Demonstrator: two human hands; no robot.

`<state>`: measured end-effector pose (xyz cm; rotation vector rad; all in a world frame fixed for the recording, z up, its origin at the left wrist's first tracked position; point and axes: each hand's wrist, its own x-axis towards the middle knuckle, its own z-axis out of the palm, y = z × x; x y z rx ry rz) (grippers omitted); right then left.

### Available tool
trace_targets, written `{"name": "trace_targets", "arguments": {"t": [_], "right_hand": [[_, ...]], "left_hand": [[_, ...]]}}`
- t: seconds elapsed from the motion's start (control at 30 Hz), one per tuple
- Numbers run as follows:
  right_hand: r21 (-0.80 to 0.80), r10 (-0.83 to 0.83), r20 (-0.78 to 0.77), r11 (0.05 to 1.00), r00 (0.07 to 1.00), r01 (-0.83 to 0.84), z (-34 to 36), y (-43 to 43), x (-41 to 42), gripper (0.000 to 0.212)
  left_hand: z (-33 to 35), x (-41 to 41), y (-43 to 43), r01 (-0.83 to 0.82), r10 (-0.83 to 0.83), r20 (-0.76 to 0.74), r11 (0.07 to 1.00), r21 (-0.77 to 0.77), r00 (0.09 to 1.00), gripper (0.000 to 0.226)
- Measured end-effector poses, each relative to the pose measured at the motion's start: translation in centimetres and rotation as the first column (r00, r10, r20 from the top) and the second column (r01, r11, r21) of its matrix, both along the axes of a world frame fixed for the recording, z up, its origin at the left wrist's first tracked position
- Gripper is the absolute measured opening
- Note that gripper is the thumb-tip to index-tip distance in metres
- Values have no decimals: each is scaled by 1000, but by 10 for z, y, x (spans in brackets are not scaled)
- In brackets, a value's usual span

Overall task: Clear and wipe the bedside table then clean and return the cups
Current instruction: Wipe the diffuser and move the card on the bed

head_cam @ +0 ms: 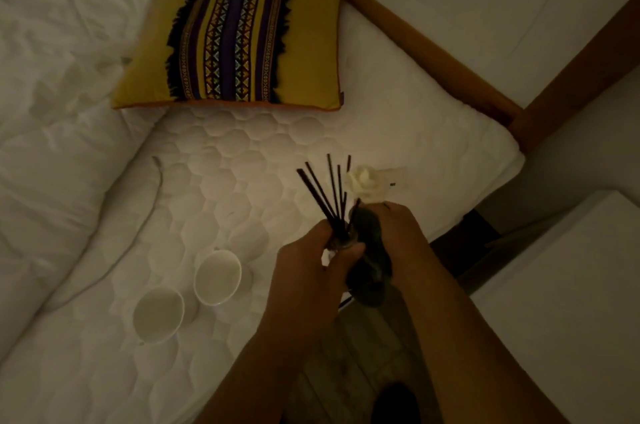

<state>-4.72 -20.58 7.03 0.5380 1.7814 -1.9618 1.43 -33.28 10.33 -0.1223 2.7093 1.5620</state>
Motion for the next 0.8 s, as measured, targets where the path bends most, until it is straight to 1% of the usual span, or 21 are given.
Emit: {"name": "trace_targets", "arguments": {"t": [0.1, 0.17, 0.2, 0.3, 0.33, 0.4, 0.43, 0.47, 0.57, 0.7, 0.8], "right_hand": [[-143, 5, 171, 989, 985, 20, -13, -2, 3, 18], [-176, -11, 249, 983, 969, 56, -20, -8, 9, 19], [-163, -12, 258, 985, 966, 55, -26, -12, 12, 19], [-5, 3, 264, 1000, 965, -1, -32, -21, 19, 20], [28, -24, 275, 999, 961, 17, -36, -24, 21, 21], [81, -45, 236, 996, 971, 27, -36, -21, 27, 20], [102, -32, 218, 995, 975, 10, -37, -18, 28, 19], [111, -40, 209, 994, 977, 16, -39, -13, 30, 18], [90, -115, 250, 991, 961, 95, -44, 3, 32, 18], [123, -190, 261, 979, 947, 163, -53, 24, 38, 22], [93, -229, 319, 973, 920, 210, -57, 36, 44, 35]], "left_hand": [[-8, 5, -1, -60, 60, 14, 998, 29, 998, 17], [-17, 6, -5, -123, 122, 28, 991, 47, 992, 19], [-22, 6, -8, -168, 167, 23, 984, 53, 986, 19], [-39, 1, -13, -270, 269, 24, 961, 57, 963, 18], [-49, -3, -15, -294, 292, 38, 953, 68, 956, 19], [-62, -14, -18, -321, 316, 62, 944, 79, 947, 22], [-70, -20, -21, -331, 326, 75, 942, 58, 942, 24], [-77, -25, -23, -335, 331, 83, 942, 30, 940, 26], [-101, -41, -34, -358, 358, 134, 933, -31, 924, 27], [-132, -50, -42, -427, 415, 226, 904, 7, 881, 30], [-137, -50, -39, -454, 442, 231, 891, -3, 866, 40]]}}
